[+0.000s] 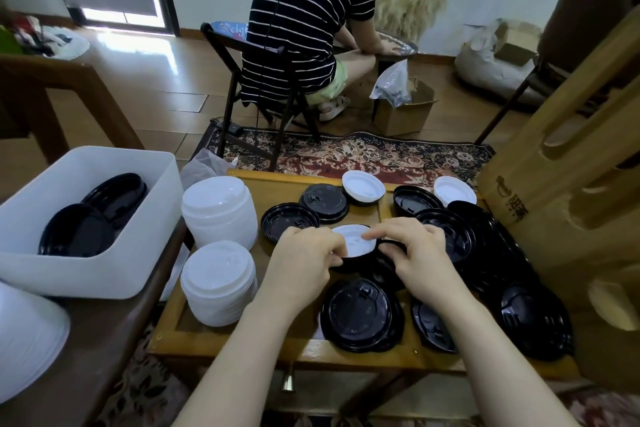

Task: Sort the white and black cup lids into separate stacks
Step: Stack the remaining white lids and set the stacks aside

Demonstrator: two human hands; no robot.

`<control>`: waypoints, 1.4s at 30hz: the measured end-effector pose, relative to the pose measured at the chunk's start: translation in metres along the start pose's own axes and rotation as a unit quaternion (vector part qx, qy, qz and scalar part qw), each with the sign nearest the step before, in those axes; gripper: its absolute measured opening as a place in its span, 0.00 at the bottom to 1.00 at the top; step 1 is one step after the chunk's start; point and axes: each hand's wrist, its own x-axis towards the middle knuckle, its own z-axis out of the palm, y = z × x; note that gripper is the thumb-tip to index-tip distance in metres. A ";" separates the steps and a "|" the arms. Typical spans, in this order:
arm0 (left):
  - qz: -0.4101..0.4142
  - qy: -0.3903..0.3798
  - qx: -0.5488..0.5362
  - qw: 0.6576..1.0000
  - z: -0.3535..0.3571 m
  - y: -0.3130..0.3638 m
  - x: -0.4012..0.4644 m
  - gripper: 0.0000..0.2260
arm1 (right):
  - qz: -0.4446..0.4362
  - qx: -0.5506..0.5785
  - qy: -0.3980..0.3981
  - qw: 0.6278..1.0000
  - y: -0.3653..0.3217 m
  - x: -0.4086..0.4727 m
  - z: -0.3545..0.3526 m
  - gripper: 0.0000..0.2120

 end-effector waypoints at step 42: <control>0.000 0.045 -0.109 0.993 0.002 -0.008 -0.005 0.12 | 0.003 0.112 0.029 0.993 -0.016 -0.002 0.003 0.13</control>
